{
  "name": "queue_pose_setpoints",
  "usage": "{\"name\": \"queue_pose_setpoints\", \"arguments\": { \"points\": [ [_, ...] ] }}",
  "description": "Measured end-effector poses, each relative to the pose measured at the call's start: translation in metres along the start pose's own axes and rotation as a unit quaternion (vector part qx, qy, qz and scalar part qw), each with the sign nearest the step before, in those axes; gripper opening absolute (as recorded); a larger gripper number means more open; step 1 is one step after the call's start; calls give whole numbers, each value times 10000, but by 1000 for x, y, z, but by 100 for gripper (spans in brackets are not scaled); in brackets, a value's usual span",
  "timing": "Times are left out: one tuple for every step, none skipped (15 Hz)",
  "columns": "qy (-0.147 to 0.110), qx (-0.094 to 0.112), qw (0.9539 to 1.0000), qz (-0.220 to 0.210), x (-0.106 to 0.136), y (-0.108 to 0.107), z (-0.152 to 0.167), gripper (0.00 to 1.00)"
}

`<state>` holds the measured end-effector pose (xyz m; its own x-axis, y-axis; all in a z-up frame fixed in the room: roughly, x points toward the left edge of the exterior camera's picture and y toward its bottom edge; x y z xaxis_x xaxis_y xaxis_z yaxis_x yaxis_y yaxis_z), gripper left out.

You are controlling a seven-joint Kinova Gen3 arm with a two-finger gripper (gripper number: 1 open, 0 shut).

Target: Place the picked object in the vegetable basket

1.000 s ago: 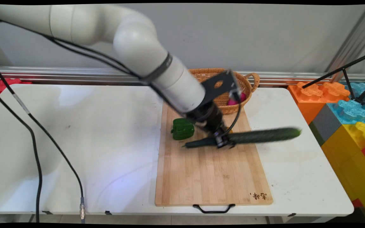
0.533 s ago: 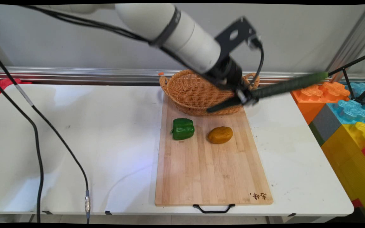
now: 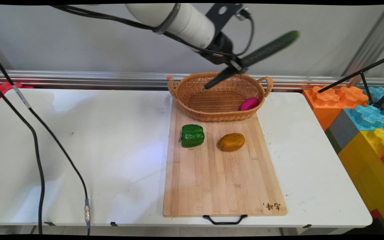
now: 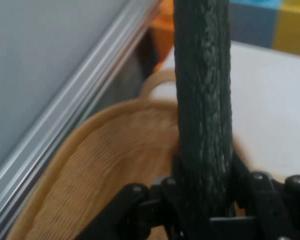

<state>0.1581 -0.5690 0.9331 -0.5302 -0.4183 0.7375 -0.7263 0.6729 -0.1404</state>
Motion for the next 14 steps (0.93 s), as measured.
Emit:
{"name": "queue_pose_setpoints", "arguments": {
  "points": [
    [-107,166,9997,-149,-11,-14,9,0],
    [-215,307,9989,-277,-23,-26,18,0],
    [-301,411,9980,-370,-32,-36,26,0],
    [-397,515,9968,-466,-43,-46,36,0],
    [-475,590,9957,-531,-53,-54,45,0],
    [-521,634,9950,-568,-58,-59,52,0],
    [-575,683,9942,-604,-65,-64,60,0],
    [-623,724,9934,-637,-71,-69,68,0],
    [-673,763,9925,-674,-78,-74,77,0],
    [-722,794,9917,-711,-84,-79,87,0],
    [-754,810,9911,-743,-89,-82,97,0],
    [-770,809,9907,-773,-93,-84,105,0],
    [-772,796,9906,-799,-95,-85,112,0],
    [-763,767,9907,-820,-96,-85,118,0]
  ]
}}
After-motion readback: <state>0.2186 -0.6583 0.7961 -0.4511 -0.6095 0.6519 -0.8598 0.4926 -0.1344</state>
